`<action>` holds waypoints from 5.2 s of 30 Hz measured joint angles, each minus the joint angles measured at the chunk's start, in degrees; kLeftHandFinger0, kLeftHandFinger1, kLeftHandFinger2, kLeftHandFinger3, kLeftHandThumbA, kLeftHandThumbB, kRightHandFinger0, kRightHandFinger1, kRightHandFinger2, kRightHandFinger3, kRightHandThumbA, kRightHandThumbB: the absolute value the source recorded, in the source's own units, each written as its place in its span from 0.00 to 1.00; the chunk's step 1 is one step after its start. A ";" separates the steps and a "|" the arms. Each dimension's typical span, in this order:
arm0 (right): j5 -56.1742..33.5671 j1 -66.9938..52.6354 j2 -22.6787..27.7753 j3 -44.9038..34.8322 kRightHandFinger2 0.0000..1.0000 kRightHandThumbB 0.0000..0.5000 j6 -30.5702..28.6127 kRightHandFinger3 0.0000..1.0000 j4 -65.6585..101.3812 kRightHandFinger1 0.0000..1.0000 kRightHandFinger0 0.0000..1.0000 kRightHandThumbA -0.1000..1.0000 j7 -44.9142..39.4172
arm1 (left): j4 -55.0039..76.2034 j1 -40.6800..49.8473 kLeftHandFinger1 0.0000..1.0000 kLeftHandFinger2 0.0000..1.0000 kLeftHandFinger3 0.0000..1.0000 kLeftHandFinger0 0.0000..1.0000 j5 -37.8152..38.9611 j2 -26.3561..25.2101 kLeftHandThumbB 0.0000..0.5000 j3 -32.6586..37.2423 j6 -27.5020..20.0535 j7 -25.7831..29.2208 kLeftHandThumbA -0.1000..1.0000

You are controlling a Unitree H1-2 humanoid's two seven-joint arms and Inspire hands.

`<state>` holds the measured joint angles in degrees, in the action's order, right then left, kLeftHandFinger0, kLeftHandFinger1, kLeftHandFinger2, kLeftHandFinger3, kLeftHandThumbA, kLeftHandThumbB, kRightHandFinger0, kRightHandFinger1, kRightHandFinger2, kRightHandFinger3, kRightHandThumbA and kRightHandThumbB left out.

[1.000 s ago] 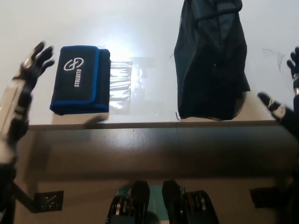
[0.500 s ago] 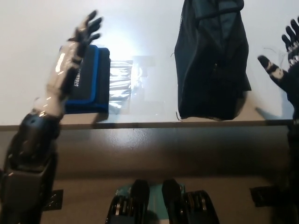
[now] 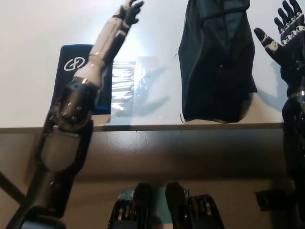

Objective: Use both hands to pick up the lunch bag on the right hand side and smoothly move it near the note book on the left hand side

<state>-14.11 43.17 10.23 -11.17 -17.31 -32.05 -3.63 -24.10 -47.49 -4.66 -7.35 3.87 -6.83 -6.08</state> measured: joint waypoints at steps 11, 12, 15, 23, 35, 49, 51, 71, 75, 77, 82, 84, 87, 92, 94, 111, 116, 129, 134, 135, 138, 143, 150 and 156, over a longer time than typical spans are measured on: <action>-0.86 3.54 -1.26 -0.68 1.00 0.40 -0.07 1.00 -5.00 1.00 1.00 1.00 0.12 | -23.17 -10.94 1.00 1.00 1.00 1.00 -0.15 4.85 0.81 -0.46 -1.92 1.24 1.00; -0.98 3.80 -1.41 -0.77 1.00 0.40 -0.08 1.00 -5.35 1.00 1.00 1.00 0.10 | -24.30 -11.45 1.00 1.00 1.00 1.00 -0.11 5.08 0.82 -0.56 -2.14 1.28 1.00; -1.52 4.88 -2.01 -1.11 1.00 0.42 -0.18 1.00 -7.44 1.00 1.00 1.00 0.01 | -27.78 -12.82 1.00 1.00 1.00 1.00 -0.16 5.90 0.85 -0.55 -3.05 1.57 1.00; -3.97 8.13 -3.40 -3.15 1.00 0.49 -1.62 1.00 -14.20 1.00 1.00 1.00 -0.55 | -37.02 -14.62 1.00 1.00 1.00 1.00 -0.59 7.25 0.79 0.02 -6.65 2.81 1.00; -11.82 13.16 -7.54 -9.61 1.00 0.55 -1.55 1.00 -25.01 1.00 1.00 1.00 -5.66 | -40.51 -15.28 1.00 1.00 1.00 1.00 -1.61 7.57 0.66 1.74 -9.13 3.65 1.00; -23.55 18.34 -12.10 -20.59 1.00 0.55 5.95 1.00 -33.85 1.00 1.00 1.00 -13.80 | -40.53 -15.17 1.00 1.00 1.00 1.00 -1.60 6.83 0.65 1.62 -10.79 3.74 1.00; -24.91 19.12 -12.38 -21.51 1.00 0.55 7.03 1.00 -34.91 1.00 1.00 1.00 -14.66 | -40.52 -15.17 1.00 1.00 1.00 1.00 -1.11 6.79 0.69 0.85 -11.15 3.70 1.00; -27.23 23.32 -16.74 -21.06 1.00 0.49 7.86 1.00 -40.22 1.00 1.00 1.00 -16.68 | -33.73 -10.44 1.00 1.00 1.00 1.00 -0.17 1.36 0.76 -3.36 -12.36 6.46 1.00; -26.75 24.58 -17.73 -19.76 1.00 0.51 7.61 1.00 -41.31 1.00 1.00 1.00 -16.67 | -29.02 -7.90 1.00 1.00 1.00 1.00 0.08 -0.26 0.71 -5.08 -12.07 6.66 1.00; -26.43 25.06 -18.12 -19.35 1.00 0.51 7.48 1.00 -41.89 1.00 1.00 1.00 -16.66 | -26.95 -6.59 1.00 1.00 1.00 1.00 0.37 -0.90 0.73 -5.58 -11.91 6.65 1.00; -25.74 25.73 -19.26 -18.80 1.00 0.50 7.21 1.00 -42.17 1.00 1.00 1.00 -16.61 | -23.38 -4.60 1.00 1.00 1.00 1.00 0.79 -1.62 0.75 -6.96 -11.39 6.68 1.00; -25.52 25.93 -19.57 -18.66 1.00 0.48 7.01 1.00 -42.21 1.00 1.00 1.00 -16.62 | -22.36 -4.13 1.00 1.00 1.00 1.00 0.83 -1.69 0.72 -7.27 -11.19 6.68 1.00; -25.22 26.13 -19.94 -18.62 1.00 0.47 6.75 1.00 -42.27 1.00 1.00 1.00 -16.61 | -20.44 -3.31 1.00 1.00 1.00 1.00 0.81 -1.75 0.64 -7.47 -10.56 6.70 1.00; -24.91 26.26 -20.43 -18.53 1.00 0.48 6.42 1.00 -42.72 1.00 1.00 1.00 -16.57 | -17.64 -2.30 1.00 1.00 1.00 1.00 1.03 -1.91 0.65 -7.95 -10.11 6.64 1.00; -24.72 26.38 -20.53 -18.23 1.00 0.51 6.19 1.00 -43.08 1.00 1.00 1.00 -16.51 | -16.70 -2.07 1.00 1.00 1.00 1.00 1.17 -2.05 0.67 -8.04 -9.98 6.63 1.00; -24.60 26.85 -20.64 -18.00 1.00 0.51 5.64 1.00 -43.92 1.00 1.00 1.00 -16.51 | -16.15 -2.02 1.00 1.00 1.00 1.00 1.61 -2.39 0.64 -7.95 -9.10 6.62 1.00; -22.47 26.81 -20.46 -14.89 1.00 0.67 2.92 1.00 -43.91 1.00 1.00 1.00 -15.48 | -16.03 -1.98 1.00 1.00 1.00 1.00 1.60 -2.41 0.62 -7.95 -8.87 6.62 1.00; -18.63 22.67 -17.36 -11.00 1.00 0.88 -2.56 1.00 -36.39 1.00 1.00 1.00 -15.50 | -14.72 -0.84 1.00 1.00 1.00 1.00 2.14 -5.75 0.82 -7.91 -8.05 4.24 1.00; -18.66 19.59 -16.46 -10.50 1.00 0.84 -2.36 1.00 -29.50 1.00 1.00 1.00 -16.92 | -9.42 1.48 1.00 1.00 1.00 1.00 3.05 -6.22 0.88 -7.97 -6.56 3.18 1.00; -18.65 18.77 -16.32 -10.33 1.00 0.84 -2.30 1.00 -28.15 1.00 1.00 1.00 -17.08 | -8.41 1.84 1.00 1.00 1.00 1.00 3.25 -6.31 0.89 -8.01 -6.20 2.94 1.00; -18.62 16.46 -15.96 -9.91 1.00 0.88 -2.18 1.00 -24.94 1.00 1.00 1.00 -17.20 | -5.23 3.07 1.00 1.00 1.00 1.00 4.02 -6.66 0.92 -8.21 -5.03 2.16 1.00; -18.13 12.19 -14.82 -8.99 1.00 0.82 -1.66 1.00 -17.58 1.00 1.00 1.00 -16.66 | 0.14 6.03 1.00 1.00 1.00 1.00 5.43 -7.65 0.93 -8.64 -3.33 0.94 1.00; -17.00 3.61 -13.44 -8.42 1.00 0.74 -0.20 1.00 -5.50 1.00 1.00 1.00 -15.31 | 6.73 12.49 1.00 1.00 1.00 1.00 6.39 -8.01 0.79 -8.94 -1.97 0.23 1.00; -14.24 -5.85 -11.60 -7.40 1.00 0.72 0.14 1.00 3.91 1.00 1.00 1.00 -14.46 | 13.01 19.78 1.00 1.00 1.00 1.00 7.47 -8.78 0.75 -9.65 -1.58 -0.54 1.00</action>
<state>-28.34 37.32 -1.38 -18.57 -17.17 -28.14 -18.09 -11.10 -27.71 2.81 -16.12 -5.78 -8.42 -6.62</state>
